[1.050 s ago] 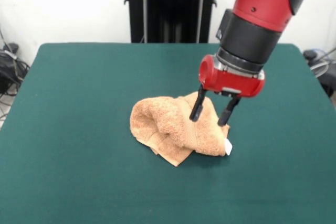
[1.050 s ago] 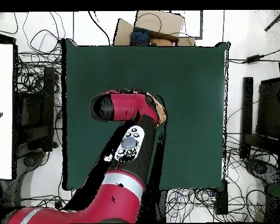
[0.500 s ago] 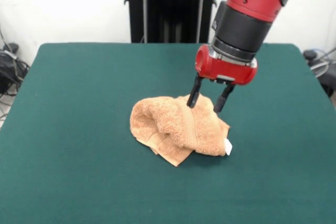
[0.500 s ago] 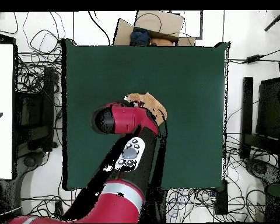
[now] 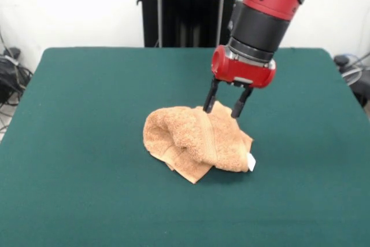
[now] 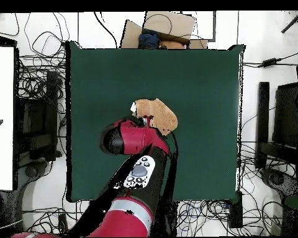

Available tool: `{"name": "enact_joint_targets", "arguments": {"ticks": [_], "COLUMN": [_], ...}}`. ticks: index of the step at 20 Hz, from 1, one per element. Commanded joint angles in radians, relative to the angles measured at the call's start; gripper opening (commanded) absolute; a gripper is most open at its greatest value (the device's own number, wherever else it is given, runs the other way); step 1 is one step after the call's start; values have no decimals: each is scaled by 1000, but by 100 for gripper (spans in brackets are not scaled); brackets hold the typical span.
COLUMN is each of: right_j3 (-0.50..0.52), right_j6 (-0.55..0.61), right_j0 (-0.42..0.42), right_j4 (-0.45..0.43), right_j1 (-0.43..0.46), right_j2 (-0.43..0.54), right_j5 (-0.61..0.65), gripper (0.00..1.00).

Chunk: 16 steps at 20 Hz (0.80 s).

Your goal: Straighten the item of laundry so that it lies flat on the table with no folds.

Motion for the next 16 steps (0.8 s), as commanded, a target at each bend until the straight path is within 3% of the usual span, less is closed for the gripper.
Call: {"name": "enact_joint_targets", "arguments": {"ticks": [1, 16], "right_j3": [164, 214], "right_j6": [246, 281], "right_j0": [27, 109], "right_j4": [-12, 69], "right_j1": [30, 97], "right_j2": [65, 37], "right_j5": [-123, -240], "gripper": [100, 100]}}
